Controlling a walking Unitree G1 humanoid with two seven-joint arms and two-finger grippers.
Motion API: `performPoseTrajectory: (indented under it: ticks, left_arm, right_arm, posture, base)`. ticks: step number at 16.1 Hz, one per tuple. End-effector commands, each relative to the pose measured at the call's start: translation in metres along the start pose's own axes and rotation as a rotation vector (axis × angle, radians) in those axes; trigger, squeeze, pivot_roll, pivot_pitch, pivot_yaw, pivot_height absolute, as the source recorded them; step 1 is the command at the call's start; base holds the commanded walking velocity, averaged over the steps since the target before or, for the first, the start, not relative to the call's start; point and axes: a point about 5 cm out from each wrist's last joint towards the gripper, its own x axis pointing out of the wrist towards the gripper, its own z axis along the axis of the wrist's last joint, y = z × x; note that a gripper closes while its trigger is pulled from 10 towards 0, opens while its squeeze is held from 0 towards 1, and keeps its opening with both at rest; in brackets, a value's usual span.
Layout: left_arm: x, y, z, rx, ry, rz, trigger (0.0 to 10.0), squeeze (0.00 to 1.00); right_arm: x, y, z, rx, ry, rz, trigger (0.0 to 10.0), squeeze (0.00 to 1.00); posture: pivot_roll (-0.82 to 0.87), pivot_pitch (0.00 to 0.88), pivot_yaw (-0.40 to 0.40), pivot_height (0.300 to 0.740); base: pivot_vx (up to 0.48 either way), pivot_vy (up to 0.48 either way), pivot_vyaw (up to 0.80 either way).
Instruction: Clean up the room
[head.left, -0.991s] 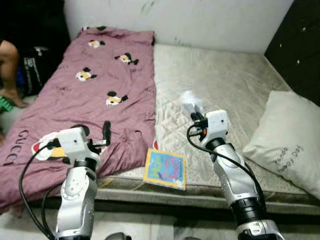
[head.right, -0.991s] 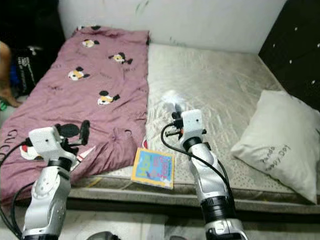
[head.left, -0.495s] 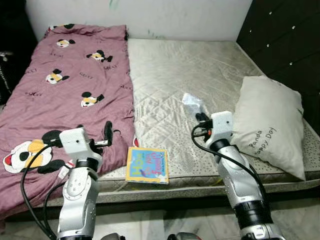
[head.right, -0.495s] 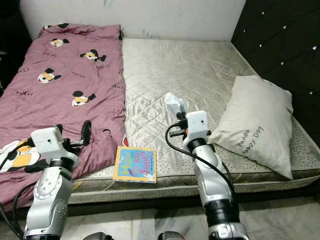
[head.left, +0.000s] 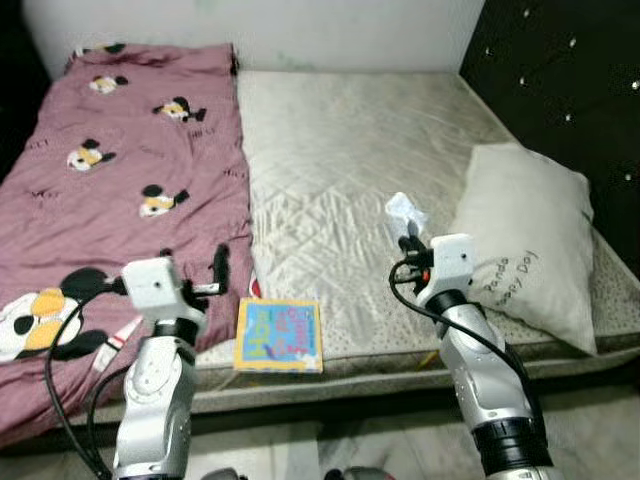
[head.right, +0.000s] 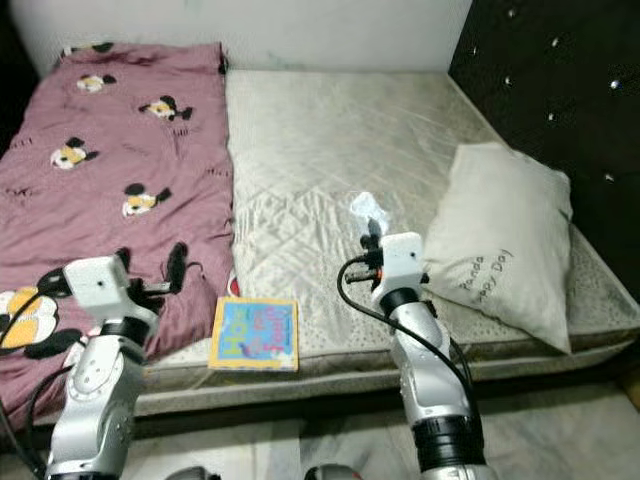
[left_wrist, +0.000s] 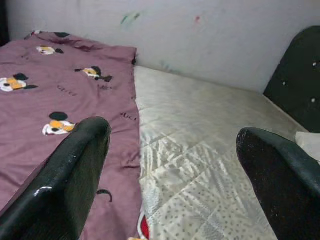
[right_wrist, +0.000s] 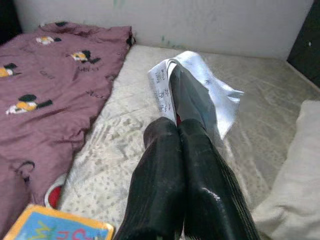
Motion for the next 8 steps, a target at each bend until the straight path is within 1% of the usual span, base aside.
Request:
performPoseTrajectory:
  ticks: [1, 4, 8]
  left_arm:
    - [0.0000, 0.0010, 0.0025, 0.004, -0.012, -0.003, 10.0, 0.00]
    - [-0.0006, 0.0023, 0.0024, 0.009, -0.008, 0.012, 10.0, 0.00]
    - [0.0013, 0.0077, -0.0040, 0.034, 0.041, 0.075, 10.0, 0.00]
  right_arm:
    - [0.0033, -0.0005, 0.0052, -0.004, -0.016, -0.003, 10.0, 0.00]
    - [0.0042, 0.0008, 0.0067, -0.005, -0.015, 0.001, 10.0, 0.00]
    - [0.0033, -0.0010, 0.0040, -0.018, -0.007, -0.002, 10.0, 0.00]
  posture:
    - [-0.02, 0.000, -0.027, 0.740]
    - [-0.01, 0.000, -0.029, 0.740]
    - [-0.02, 0.000, -0.029, 0.740]
  base:
    - [0.326, 0.000, 0.00]
    - [0.319, 0.000, 0.00]
    - [0.000, 0.000, 0.00]
